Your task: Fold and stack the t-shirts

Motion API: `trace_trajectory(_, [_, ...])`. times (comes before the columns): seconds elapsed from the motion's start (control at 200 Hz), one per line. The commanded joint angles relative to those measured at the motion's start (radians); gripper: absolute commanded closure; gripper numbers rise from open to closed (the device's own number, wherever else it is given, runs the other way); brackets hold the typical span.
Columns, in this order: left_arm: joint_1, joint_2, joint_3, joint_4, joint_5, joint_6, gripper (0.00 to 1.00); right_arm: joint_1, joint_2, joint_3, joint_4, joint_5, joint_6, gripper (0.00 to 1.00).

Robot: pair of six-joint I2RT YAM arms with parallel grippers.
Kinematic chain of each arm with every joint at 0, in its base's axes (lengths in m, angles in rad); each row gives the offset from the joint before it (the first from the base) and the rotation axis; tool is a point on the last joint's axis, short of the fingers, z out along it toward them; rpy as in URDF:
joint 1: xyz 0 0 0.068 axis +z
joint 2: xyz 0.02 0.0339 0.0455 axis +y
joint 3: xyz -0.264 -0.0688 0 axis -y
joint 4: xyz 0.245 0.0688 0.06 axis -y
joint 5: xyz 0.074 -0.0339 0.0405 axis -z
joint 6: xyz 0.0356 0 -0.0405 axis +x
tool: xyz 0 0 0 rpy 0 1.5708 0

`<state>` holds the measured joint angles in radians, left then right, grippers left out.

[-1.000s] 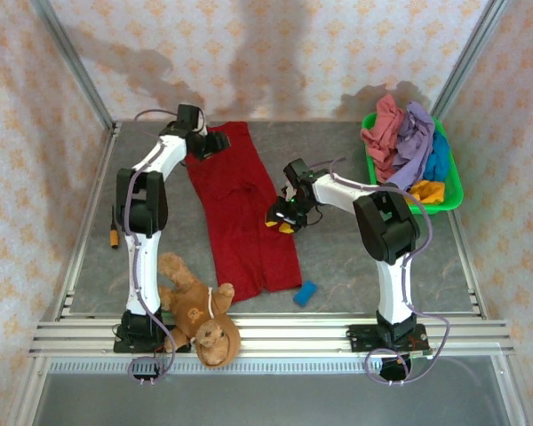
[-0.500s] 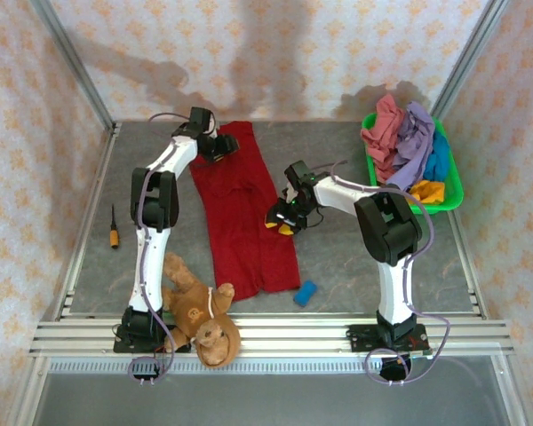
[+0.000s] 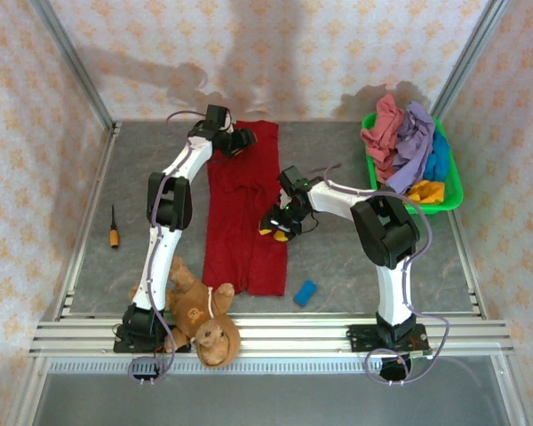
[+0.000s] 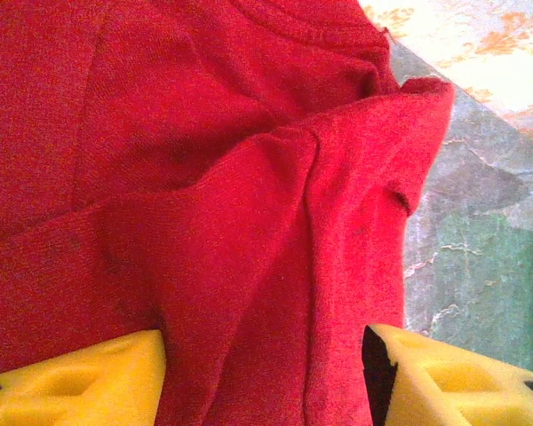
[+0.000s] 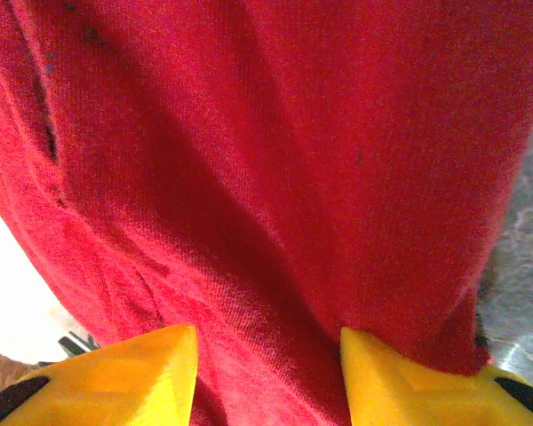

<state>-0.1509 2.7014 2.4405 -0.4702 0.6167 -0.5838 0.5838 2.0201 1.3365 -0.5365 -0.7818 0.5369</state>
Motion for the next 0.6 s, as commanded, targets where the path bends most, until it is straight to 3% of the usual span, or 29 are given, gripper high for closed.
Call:
trace_trajectory(0.0, [-0.019,0.012,0.006,0.056,0.06,-0.024,0.4,0.007,-0.003,0.003,-0.099,0.086,-0.017,0.52])
trace_trajectory(0.17, [-0.018,-0.141,-0.08,0.146,0.043,0.011,0.39,0.004,-0.082,0.002,-0.105,0.13,-0.004,0.52])
trace_trajectory(0.295, [-0.009,-0.314,-0.18,0.115,0.022,0.076,0.37,0.018,-0.153,0.01,-0.162,0.119,0.007,0.52])
trace_trajectory(0.486, [-0.005,-0.617,-0.503,-0.04,-0.038,0.132,0.35,0.053,-0.265,-0.084,-0.208,0.147,0.051,0.52])
trace_trajectory(0.596, [-0.008,-0.762,-0.768,-0.024,-0.04,0.123,0.35,0.046,-0.281,-0.116,-0.191,0.186,0.039,0.52])
